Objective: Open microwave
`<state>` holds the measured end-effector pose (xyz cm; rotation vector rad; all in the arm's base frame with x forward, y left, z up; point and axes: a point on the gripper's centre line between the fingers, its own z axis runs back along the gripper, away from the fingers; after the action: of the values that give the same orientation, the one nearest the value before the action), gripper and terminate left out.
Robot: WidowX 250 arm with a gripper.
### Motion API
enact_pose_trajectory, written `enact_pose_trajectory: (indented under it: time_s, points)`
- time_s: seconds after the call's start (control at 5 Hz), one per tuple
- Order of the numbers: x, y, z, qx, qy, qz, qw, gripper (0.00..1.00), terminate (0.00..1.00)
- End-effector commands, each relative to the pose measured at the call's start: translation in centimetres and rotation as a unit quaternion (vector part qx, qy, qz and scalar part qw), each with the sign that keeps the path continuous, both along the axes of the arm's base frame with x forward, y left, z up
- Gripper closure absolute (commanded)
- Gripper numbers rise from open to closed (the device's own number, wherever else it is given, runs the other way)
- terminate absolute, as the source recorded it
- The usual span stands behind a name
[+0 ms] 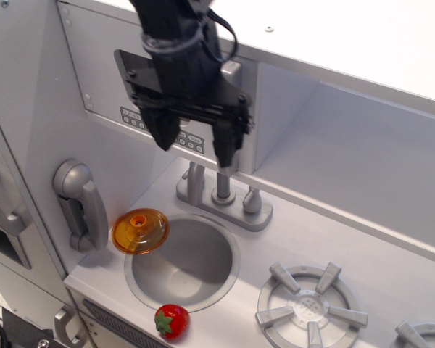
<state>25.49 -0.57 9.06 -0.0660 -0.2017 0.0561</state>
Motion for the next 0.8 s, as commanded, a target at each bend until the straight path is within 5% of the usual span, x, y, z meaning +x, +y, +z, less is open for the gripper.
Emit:
enact_pose_trajectory:
  time_s: [0.0,0.4,0.6]
  points:
    - [2.2,-1.5,0.8,0.001,-0.063,-0.008,0.9980,0.00,0.00]
    - [4.5,-0.7,2.0,0.013,-0.108,0.011,0.9940,0.00,0.00]
    - [5.0,-0.5,1.7,0.018,-0.108,0.025,0.9937,1.00,0.00]
